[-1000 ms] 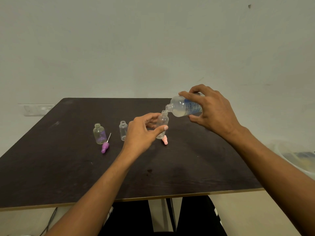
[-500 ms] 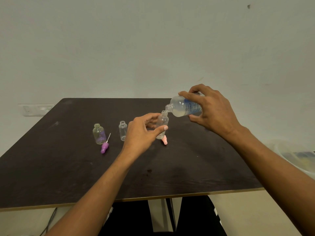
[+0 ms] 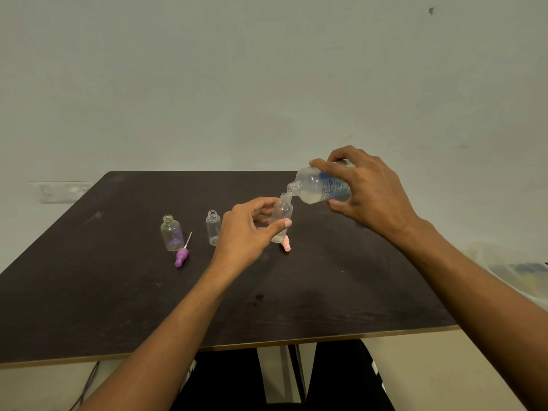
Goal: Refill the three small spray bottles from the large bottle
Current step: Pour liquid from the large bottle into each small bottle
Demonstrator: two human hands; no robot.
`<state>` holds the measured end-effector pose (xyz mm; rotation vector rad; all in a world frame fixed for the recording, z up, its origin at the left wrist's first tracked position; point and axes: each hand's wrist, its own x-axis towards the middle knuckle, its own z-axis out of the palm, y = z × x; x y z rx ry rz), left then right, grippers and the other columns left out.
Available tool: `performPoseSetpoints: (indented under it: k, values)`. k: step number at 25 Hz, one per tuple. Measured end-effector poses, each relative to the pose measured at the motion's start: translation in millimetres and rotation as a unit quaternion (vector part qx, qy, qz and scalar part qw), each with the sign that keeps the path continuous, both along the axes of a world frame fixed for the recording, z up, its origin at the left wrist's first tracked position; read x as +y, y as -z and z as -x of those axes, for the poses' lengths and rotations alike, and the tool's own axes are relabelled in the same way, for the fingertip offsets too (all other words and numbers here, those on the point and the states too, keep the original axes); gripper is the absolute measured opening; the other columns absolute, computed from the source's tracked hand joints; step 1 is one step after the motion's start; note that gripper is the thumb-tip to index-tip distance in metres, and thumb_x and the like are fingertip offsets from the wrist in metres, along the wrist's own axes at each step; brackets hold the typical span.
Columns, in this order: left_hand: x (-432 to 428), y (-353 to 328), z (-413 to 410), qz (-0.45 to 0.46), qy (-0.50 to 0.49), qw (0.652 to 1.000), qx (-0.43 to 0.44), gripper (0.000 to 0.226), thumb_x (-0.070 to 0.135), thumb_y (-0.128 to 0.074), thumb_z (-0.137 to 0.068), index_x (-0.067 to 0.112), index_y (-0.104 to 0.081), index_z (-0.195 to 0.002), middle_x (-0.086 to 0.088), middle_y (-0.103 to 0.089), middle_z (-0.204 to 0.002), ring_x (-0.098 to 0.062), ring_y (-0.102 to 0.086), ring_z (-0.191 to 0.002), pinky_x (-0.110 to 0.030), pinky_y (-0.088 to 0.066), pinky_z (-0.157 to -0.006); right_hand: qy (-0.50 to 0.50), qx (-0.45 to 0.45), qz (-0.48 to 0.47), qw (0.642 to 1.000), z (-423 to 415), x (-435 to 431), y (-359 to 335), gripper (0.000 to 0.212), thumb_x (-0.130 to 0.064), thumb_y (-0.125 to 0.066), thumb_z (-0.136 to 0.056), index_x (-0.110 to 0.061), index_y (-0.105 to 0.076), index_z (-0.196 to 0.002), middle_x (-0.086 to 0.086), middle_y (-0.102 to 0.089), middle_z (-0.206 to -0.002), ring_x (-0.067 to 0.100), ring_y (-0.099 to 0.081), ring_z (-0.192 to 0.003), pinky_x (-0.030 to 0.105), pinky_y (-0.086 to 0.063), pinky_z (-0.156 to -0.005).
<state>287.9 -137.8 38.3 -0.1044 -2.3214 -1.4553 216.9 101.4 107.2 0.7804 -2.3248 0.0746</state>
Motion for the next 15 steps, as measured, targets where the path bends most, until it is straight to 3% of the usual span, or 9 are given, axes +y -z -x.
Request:
performPoseSetpoints:
  k: [4, 9, 15]
  values:
    - [0.8, 0.0, -0.3, 0.002, -0.001, 1.000, -0.001, 0.044, 0.036, -0.088, -0.082, 0.033, -0.074, -0.123, 0.022, -0.074, -0.101, 0.009, -0.071, -0.094, -0.011, -0.055, -0.085, -0.001, 0.002, -0.001, 1.000, -0.7, 0.8, 0.2, 0.077, -0.033, -0.088, -0.080, -0.036, -0.055, -0.149, 0.002, -0.057, -0.136, 0.027, -0.060, -0.116, 0.040, -0.055, -0.091]
    - [0.0, 1.0, 0.5, 0.003, -0.003, 1.000, 0.001, 0.047, 0.037, -0.088, -0.082, 0.030, -0.073, -0.126, 0.015, -0.077, -0.108, 0.003, -0.072, -0.096, -0.019, -0.059, -0.088, 0.001, 0.001, -0.002, 1.000, -1.1, 1.1, -0.2, 0.076, -0.034, -0.088, -0.080, -0.037, -0.055, -0.149, 0.002, -0.058, -0.135, 0.026, -0.060, -0.116, 0.040, -0.055, -0.092]
    - [0.3, 1.7, 0.9, 0.007, -0.001, 1.000, 0.003, 0.048, 0.037, -0.088, -0.082, 0.030, -0.073, -0.127, 0.015, -0.077, -0.109, 0.005, -0.072, -0.097, -0.017, -0.058, -0.088, 0.004, 0.002, -0.005, 1.000, -0.9, 1.5, -0.3, 0.077, -0.034, -0.088, -0.080, -0.037, -0.055, -0.149, 0.002, -0.057, -0.137, 0.027, -0.060, -0.118, 0.041, -0.055, -0.093]
